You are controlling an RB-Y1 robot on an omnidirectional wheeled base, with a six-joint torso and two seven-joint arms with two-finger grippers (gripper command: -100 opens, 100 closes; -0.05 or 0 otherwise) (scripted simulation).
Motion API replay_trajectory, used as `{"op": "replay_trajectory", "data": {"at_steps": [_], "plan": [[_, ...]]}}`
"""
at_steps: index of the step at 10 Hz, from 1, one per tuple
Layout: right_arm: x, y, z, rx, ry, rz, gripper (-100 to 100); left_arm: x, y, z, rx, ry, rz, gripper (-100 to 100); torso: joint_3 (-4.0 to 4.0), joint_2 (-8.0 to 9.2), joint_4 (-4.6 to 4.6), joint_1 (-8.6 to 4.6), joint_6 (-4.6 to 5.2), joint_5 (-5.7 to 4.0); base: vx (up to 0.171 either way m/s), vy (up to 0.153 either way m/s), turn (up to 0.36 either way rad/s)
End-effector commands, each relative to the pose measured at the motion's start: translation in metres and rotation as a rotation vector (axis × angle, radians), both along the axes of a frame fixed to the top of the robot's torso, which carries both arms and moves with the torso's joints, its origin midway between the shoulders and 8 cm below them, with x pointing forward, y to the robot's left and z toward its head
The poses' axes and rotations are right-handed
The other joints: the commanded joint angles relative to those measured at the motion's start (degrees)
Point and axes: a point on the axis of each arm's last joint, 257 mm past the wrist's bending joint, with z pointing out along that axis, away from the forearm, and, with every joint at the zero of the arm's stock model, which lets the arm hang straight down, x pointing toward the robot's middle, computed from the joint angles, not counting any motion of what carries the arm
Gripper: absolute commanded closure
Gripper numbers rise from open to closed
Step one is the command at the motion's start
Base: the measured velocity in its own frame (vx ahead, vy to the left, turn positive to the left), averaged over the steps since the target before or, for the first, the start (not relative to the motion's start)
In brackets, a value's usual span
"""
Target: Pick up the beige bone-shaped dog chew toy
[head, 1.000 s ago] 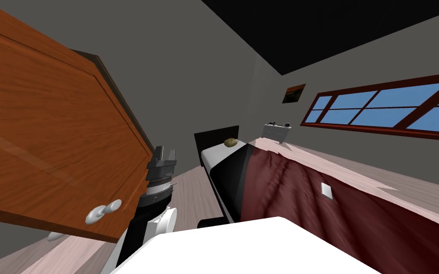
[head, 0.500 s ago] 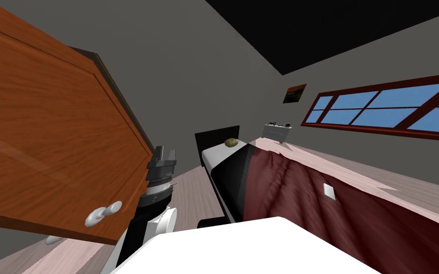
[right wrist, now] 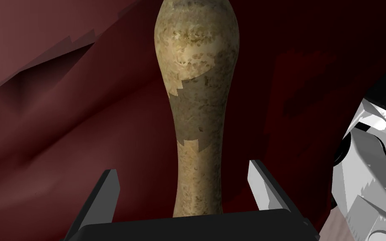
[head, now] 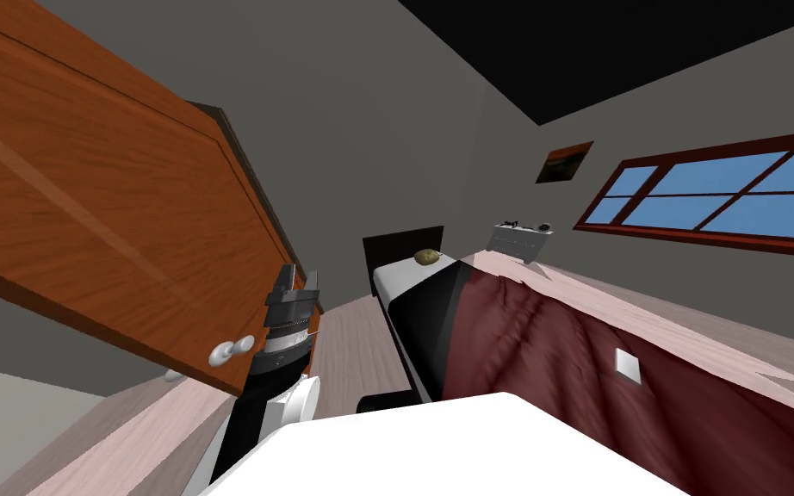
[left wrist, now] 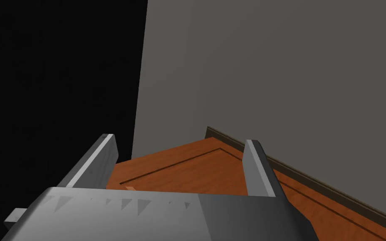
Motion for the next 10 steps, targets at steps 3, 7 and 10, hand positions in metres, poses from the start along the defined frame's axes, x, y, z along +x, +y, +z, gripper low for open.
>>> {"op": "replay_trajectory", "data": {"at_steps": [3, 7, 10], "plan": [[0.0, 0.006, -0.01, 0.001, -0.001, -0.114, -100, 0.0, 0.0, 0.0, 0.0, 0.0, 0.0, 0, 0.05, 0.08, 0.02, -0.05, 0.01, -0.01, -0.15, 0.0, 0.293], [0.0, 0.013, -0.017, 0.003, 0.0, -0.206, -100, 0.0, 0.0, 0.0, 0.0, 0.0, 0.0, 0, -0.01, -0.05, 0.0, -0.1, 0.06, -0.02, -0.122, 0.001, 0.229], [0.001, 0.015, -0.018, 0.003, 0.0, -0.22, 100, 0.0, 0.0, 0.0, 0.0, 0.0, 0.0, 0, -0.14, -0.27, -0.05, -0.1, 0.07, -0.01, -0.05, 0.007, 0.11]]}}
